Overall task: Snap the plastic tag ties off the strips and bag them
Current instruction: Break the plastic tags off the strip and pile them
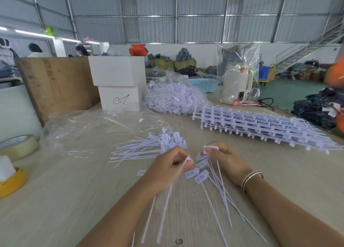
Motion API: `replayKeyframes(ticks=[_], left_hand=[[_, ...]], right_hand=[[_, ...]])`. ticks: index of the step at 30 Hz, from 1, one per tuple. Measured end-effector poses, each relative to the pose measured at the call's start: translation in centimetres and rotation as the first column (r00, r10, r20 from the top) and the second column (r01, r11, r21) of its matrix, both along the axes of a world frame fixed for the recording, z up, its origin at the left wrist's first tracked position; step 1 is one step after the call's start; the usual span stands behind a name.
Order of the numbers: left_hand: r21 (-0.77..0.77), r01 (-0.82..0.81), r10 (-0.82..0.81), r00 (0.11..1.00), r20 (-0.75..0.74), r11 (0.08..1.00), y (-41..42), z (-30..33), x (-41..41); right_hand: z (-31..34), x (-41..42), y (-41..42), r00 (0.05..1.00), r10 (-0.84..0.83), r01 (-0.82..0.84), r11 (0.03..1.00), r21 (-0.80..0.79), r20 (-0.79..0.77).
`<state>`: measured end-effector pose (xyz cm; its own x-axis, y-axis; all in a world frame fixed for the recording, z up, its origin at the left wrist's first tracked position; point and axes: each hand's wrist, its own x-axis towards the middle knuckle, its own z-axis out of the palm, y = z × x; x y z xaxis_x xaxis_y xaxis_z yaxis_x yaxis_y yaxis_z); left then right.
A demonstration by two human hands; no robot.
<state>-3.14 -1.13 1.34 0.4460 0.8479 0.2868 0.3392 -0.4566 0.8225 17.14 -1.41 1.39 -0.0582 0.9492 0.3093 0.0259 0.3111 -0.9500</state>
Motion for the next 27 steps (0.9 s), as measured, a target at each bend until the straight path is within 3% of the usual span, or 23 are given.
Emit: replayKeyframes(ticks=[2, 4, 6, 9, 12, 14, 17, 23, 27], left_hand=[[0.194, -0.092, 0.127, 0.976, -0.176, 0.977, -0.1, -0.3, -0.1], [0.354, -0.154, 0.252, 0.935, -0.249, 0.922, -0.2, -0.2, -0.1], [0.418, -0.192, 0.318, 0.912, -0.258, 0.888, -0.1, -0.1, -0.2], [0.412, -0.208, 0.334, 0.906, -0.261, 0.887, 0.0, 0.1, -0.4], [0.391, -0.208, 0.323, 0.911, -0.254, 0.896, 0.1, 0.0, -0.3], [0.395, -0.208, 0.326, 0.909, -0.260, 0.895, 0.2, -0.2, -0.2], [0.413, -0.220, 0.345, 0.902, -0.259, 0.884, 0.5, -0.4, -0.4], [0.364, -0.158, 0.272, 0.919, -0.287, 0.918, 0.6, -0.6, -0.4], [0.383, -0.120, 0.242, 0.926, -0.291, 0.916, -0.1, -0.5, 0.1]], right_hand=[[-0.2, -0.2, 0.2, 0.943, -0.045, 0.029, 0.998, 0.055, 0.330], [-0.7, -0.7, 0.5, 0.748, -0.139, 0.071, 0.989, 0.129, 0.649], [-0.9, -1.1, 0.5, 0.615, -0.197, 0.112, 0.980, 0.163, 0.763], [-0.8, -1.2, 0.3, 0.589, -0.261, 0.162, 0.965, 0.206, 0.765], [-0.6, -1.3, 0.0, 0.625, -0.351, 0.140, 0.929, 0.343, 0.697], [-0.7, -1.4, -0.3, 0.612, -0.267, 0.008, 0.943, 0.332, 0.745], [-1.1, -1.5, -0.2, 0.508, -0.168, -0.121, 0.957, 0.263, 0.845], [-0.4, -1.1, 0.0, 0.557, -0.301, 0.112, 0.951, 0.289, 0.774], [-0.1, -1.9, -0.5, 0.646, -0.337, 0.147, 0.935, 0.321, 0.685]])
